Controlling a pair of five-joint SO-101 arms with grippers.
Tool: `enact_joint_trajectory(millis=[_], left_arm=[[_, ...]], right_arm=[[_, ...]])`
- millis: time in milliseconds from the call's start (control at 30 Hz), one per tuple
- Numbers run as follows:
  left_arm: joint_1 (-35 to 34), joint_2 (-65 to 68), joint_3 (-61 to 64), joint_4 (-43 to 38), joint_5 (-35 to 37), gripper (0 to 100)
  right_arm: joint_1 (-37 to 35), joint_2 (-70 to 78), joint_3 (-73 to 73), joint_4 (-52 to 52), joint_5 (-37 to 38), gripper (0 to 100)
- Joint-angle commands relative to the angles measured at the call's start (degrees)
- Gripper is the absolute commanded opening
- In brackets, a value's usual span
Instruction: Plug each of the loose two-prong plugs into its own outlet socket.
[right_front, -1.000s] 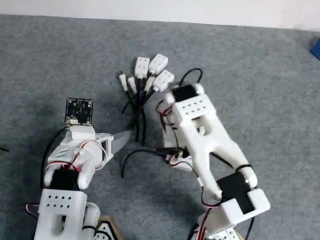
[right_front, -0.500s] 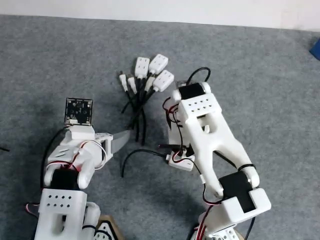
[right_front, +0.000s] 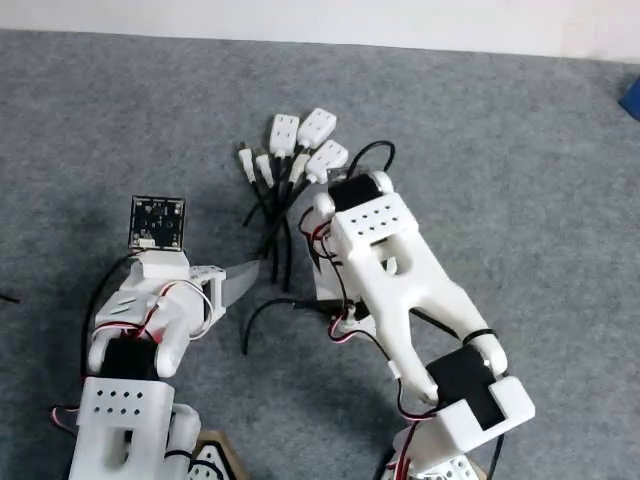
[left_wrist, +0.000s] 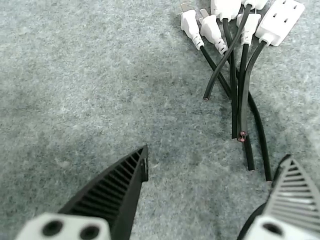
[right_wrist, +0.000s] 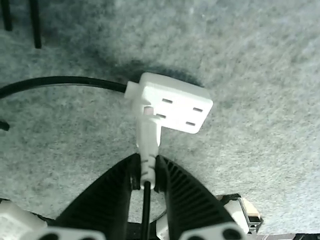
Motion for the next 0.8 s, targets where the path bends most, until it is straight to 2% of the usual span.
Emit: enact_joint_trajectory(millis=[0,167,767], left_arm=[[-0.4,-0.7,-0.3,-1.1,0.4,39],[-0.4,-0.7,-0.3,-1.1,0.4,39],[-0.4,-0.7,-0.3,-1.1,0.3,39]], right_arm=[[1.0,-2.6,1.1,-0.2,-0.7,0.9],[4.2,-2.7,4.6,-0.6,-0.8,0.9],[4.4,-3.2,2.9,-2.9,-4.4,0.6]])
